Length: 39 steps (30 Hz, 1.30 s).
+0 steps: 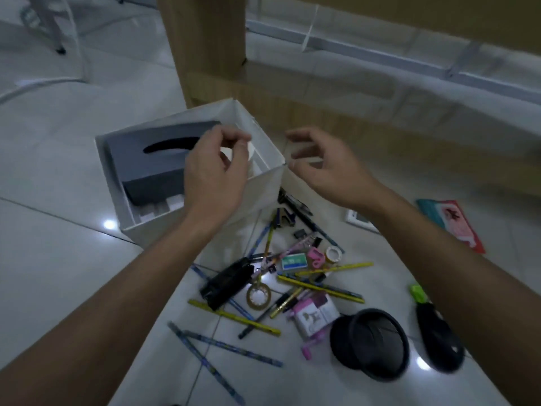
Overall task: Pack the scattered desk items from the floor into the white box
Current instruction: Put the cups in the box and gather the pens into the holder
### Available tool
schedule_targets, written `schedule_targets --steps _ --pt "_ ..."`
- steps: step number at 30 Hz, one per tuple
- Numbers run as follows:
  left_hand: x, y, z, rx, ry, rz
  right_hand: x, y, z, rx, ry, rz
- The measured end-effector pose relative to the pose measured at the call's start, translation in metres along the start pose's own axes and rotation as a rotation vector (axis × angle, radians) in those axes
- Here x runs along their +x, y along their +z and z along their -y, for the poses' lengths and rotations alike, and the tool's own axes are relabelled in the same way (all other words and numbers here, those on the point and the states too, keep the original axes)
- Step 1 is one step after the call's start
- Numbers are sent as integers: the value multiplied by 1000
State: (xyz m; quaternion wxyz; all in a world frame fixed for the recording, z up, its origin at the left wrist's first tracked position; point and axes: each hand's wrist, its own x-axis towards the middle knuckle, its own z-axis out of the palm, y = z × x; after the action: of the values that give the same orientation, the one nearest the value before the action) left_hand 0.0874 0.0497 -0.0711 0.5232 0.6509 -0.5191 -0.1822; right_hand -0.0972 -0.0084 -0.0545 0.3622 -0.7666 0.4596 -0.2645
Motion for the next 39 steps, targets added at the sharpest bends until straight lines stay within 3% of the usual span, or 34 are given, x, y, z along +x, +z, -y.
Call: schedule_targets --steps 6,10,12,16,23,25,28,31,33,37,39 --pt "-79 51 3 14 31 519 -106 -14 -55 -122 105 110" --pt "-128 72 18 86 7 782 -176 -25 -85 -216 332 406" --pt "-150 80 22 98 10 921 -200 -27 -93 -248 347 514" --pt "-176 93 20 142 57 1104 -218 -22 -107 -304 293 383" --pt "-186 115 14 121 -26 989 -212 -40 -122 -465 336 198" --pt "-189 118 9 123 -37 976 -213 -46 -122 -438 415 273" --pt "-196 114 7 151 -60 931 -208 -61 -113 -206 557 463" --pt "-195 105 16 192 -89 841 -180 -74 -118 -96 542 306" --pt "-189 102 23 237 -81 766 -154 -69 -130 -218 398 227" --pt "-172 102 27 285 -127 719 -116 -23 -138 -483 204 584" --pt "-167 103 26 267 -174 661 -108 -2 -142 -602 160 674"
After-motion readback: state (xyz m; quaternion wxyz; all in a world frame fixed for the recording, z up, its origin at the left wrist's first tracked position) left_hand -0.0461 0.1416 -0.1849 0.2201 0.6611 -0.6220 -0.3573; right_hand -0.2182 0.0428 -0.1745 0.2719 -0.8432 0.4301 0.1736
